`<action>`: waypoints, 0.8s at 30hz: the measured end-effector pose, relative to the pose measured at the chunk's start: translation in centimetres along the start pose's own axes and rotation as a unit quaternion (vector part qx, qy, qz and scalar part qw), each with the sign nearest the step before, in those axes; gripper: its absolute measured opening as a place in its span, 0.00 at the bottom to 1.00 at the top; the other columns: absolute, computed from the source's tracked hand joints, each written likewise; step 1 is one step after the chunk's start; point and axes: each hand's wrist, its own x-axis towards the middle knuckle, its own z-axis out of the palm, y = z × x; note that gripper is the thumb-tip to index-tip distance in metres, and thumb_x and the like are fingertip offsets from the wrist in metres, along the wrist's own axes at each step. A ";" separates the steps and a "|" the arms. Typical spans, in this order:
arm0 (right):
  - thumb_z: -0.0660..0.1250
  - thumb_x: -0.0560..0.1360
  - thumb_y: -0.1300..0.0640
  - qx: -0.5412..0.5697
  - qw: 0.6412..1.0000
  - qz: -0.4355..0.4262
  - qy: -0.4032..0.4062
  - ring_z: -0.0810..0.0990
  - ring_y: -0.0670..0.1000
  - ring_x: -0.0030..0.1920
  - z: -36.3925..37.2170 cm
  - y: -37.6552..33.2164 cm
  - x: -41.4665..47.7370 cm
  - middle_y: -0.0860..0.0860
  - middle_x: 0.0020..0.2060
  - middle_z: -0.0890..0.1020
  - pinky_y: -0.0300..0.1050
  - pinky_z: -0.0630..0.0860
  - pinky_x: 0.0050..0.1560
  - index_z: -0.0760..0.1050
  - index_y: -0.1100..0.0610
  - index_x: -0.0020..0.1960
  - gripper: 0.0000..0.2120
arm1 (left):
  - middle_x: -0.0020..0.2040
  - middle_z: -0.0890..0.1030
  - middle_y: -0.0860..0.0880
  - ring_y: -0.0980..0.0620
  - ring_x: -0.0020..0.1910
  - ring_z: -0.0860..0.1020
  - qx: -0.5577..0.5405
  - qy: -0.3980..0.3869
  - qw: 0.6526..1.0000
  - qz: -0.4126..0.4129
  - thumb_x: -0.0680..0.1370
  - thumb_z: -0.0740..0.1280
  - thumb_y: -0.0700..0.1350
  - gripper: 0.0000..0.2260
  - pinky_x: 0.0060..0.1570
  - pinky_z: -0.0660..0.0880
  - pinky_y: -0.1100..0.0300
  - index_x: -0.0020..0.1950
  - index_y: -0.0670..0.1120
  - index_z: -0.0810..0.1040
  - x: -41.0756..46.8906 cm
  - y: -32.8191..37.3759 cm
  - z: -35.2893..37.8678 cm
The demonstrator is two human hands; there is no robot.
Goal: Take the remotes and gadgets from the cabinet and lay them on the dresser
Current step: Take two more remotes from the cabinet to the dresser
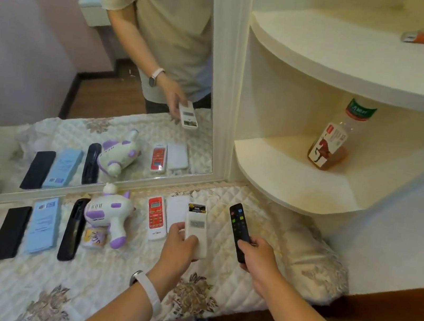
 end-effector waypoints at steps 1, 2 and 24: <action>0.66 0.78 0.59 -0.005 1.000 0.006 0.002 0.79 0.54 0.44 0.2 -0.2 0.5 0.56 0.49 0.80 0.44 0.75 0.37 0.74 0.57 0.55 0.06 | 0.55 0.77 0.48 0.47 0.52 0.78 0.003 -0.003 1.000 -0.006 0.79 0.58 0.35 0.14 0.46 0.81 0.49 0.62 0.48 0.63 0.9 -0.1 0.2; 0.66 0.78 0.59 -0.013 1.000 0.011 0.003 0.79 0.54 0.44 0.3 -0.5 1.1 0.56 0.49 0.80 0.44 0.75 0.36 0.74 0.57 0.55 0.06 | 0.55 0.77 0.48 0.48 0.52 0.78 0.007 -0.007 1.000 -0.011 0.79 0.58 0.35 0.15 0.49 0.81 0.47 0.62 0.49 0.63 1.8 -0.1 0.4; 0.62 0.75 0.59 -0.275 0.961 -0.010 0.015 0.77 0.50 0.35 5.5 -2.1 9.1 0.52 0.37 0.80 0.42 0.68 0.31 0.75 0.52 0.47 0.04 | 0.71 0.67 0.46 0.45 0.68 0.69 0.136 -0.052 0.989 -0.016 0.72 0.59 0.37 0.30 0.66 0.68 0.58 0.76 0.44 0.61 11.5 -1.0 3.2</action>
